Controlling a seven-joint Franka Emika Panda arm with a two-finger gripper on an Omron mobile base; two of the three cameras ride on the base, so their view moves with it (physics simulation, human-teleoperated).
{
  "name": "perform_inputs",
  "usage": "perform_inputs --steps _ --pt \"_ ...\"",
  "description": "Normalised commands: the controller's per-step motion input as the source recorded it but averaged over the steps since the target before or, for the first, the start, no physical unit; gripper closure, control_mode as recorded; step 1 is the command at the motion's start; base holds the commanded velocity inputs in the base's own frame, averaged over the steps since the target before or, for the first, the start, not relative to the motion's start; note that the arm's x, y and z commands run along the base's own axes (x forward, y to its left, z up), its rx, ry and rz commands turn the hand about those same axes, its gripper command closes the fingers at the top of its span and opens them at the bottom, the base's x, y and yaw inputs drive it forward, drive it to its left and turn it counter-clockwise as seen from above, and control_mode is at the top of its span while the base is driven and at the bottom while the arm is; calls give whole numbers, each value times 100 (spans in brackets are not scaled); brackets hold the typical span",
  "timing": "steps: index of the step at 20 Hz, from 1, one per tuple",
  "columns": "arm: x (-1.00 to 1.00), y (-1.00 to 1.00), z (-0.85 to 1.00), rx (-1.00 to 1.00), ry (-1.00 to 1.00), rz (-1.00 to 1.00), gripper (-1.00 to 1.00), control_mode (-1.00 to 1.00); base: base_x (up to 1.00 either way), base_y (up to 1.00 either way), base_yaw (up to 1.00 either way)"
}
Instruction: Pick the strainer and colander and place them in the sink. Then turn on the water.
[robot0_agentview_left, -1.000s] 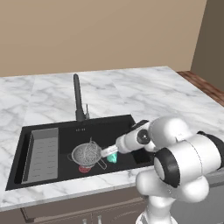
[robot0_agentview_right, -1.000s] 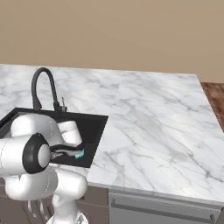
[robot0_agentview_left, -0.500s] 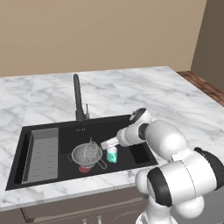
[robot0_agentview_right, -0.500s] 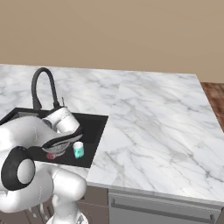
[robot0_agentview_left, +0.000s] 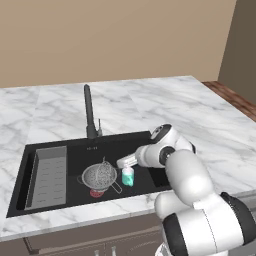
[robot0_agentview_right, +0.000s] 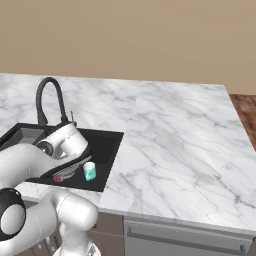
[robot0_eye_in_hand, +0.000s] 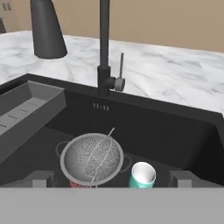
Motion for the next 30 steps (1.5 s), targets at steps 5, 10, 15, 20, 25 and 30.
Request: perform_inputs --steps 5,10,15,20,25,30 --pt "0 0 57 0 0 -5 -100 -100 0 0 0" --pt "0 0 60 0 0 -4 -100 -100 0 0 0" --pt "0 0 48 0 -1 -2 -100 -100 0 0 0" --pt "0 0 28 0 -1 0 -100 -100 0 0 0" --pt "0 0 25 0 0 0 -100 -100 0 0 0" --pt "0 0 14 0 0 0 -100 -100 0 0 0"
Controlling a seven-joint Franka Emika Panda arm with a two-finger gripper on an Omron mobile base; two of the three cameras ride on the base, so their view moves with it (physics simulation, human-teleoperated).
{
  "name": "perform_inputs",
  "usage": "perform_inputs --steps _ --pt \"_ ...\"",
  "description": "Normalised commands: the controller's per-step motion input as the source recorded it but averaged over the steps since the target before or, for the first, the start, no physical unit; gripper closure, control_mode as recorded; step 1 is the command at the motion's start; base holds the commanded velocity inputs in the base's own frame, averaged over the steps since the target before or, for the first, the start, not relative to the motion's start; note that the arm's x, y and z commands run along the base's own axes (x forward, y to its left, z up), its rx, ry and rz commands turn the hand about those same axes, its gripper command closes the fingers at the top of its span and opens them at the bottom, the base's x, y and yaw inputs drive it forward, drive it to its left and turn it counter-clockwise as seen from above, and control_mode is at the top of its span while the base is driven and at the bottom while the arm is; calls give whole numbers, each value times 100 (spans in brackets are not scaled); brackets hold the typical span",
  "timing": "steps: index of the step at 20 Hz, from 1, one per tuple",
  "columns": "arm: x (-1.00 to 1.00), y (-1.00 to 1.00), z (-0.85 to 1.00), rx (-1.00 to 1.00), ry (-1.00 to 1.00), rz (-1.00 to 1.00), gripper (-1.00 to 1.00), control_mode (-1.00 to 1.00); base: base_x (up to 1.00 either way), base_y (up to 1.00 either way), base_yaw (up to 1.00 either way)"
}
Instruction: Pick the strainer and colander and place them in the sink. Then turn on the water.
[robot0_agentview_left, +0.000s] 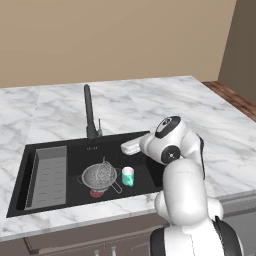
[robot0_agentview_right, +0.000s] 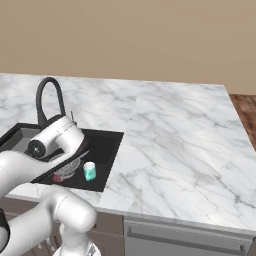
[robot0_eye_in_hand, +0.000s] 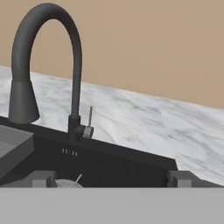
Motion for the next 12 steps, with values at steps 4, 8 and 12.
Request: perform_inputs --steps 4,8,12 --pt "1 0 0 0 0 0 -100 -100 0 0 0" --pt "2 0 0 0 0 0 -100 -100 0 0 0" --pt "8 0 0 0 0 0 -100 -100 0 0 0"
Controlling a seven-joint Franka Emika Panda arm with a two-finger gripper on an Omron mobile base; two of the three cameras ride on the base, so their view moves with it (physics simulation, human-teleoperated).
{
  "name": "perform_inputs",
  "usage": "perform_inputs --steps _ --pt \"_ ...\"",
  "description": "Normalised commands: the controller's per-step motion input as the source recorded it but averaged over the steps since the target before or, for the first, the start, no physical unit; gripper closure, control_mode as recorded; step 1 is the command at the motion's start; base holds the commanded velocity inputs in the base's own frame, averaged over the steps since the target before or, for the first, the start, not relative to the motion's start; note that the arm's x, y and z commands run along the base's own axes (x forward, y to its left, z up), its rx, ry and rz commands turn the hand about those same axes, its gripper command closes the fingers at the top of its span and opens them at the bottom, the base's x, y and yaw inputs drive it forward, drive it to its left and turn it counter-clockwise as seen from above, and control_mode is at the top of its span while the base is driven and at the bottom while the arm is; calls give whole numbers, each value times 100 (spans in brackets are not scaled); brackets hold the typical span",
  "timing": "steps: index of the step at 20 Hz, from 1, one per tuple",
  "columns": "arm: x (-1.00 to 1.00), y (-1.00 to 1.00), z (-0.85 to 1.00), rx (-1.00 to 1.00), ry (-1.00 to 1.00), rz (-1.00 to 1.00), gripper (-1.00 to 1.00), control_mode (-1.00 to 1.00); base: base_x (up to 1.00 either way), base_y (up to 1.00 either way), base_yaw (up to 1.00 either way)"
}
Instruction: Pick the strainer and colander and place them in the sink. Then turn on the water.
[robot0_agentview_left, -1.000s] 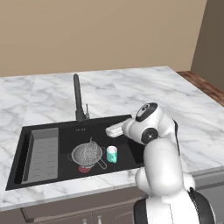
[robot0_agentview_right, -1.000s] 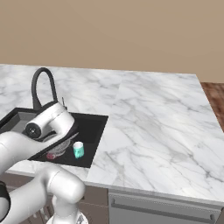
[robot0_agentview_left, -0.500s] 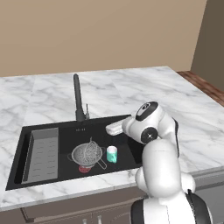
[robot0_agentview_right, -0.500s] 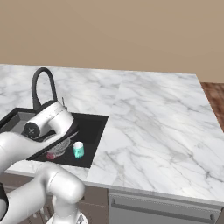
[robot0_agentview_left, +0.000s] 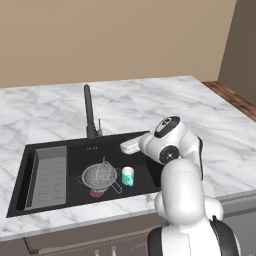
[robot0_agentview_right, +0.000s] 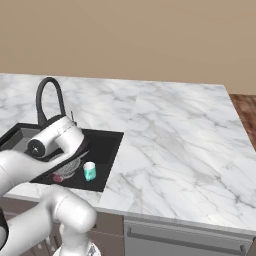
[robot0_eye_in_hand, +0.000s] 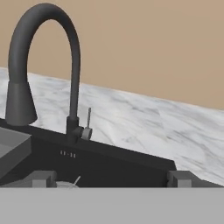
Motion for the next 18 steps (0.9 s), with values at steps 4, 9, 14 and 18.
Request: perform_inputs --steps 4,9,14,18 --pt "23 0 0 0 0 0 -100 -100 0 0 0" --pt "22 0 0 0 0 1 -100 -100 0 0 0" --pt "11 0 0 0 0 6 -100 -100 0 0 0" --pt "8 0 -1 0 0 11 -100 -100 0 0 0"
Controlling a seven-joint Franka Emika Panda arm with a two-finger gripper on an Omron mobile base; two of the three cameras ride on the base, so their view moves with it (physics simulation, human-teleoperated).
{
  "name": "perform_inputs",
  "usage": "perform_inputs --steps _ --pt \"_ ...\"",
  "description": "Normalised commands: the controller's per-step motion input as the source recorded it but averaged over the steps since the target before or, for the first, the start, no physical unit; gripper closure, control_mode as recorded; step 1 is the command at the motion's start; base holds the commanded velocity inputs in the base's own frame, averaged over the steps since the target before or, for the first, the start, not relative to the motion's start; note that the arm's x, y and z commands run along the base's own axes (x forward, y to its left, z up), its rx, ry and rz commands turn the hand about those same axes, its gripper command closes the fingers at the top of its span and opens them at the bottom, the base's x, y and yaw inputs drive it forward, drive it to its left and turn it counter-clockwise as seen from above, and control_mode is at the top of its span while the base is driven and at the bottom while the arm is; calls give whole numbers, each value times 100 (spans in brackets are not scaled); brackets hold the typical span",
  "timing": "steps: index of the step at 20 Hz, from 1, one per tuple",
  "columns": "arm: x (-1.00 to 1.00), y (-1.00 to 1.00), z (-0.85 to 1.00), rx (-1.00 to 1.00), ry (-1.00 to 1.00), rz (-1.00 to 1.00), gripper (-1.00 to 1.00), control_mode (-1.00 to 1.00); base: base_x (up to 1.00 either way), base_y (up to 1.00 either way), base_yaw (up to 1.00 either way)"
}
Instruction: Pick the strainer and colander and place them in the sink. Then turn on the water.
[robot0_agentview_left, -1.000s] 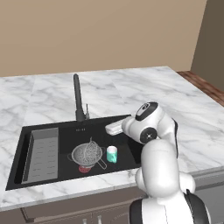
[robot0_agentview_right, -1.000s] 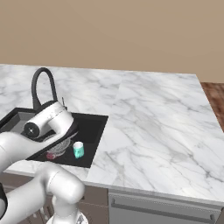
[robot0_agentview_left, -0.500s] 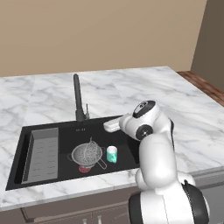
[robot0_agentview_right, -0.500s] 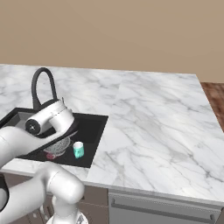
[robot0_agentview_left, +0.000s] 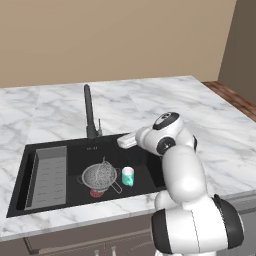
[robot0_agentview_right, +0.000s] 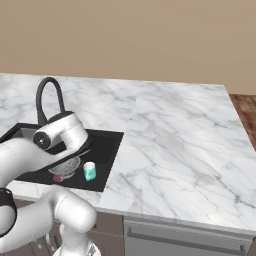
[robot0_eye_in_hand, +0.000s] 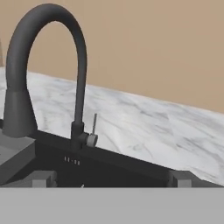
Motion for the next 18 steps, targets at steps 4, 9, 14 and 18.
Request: perform_inputs --steps 4,9,14,18 --pt "10 0 -9 0 0 8 -100 -100 0 0 0" --pt "8 0 -13 0 -2 6 -100 -100 0 0 0" --pt "13 0 -14 0 -7 3 -100 -100 0 0 0" --pt "15 0 -5 0 -6 0 -100 -100 0 0 0"
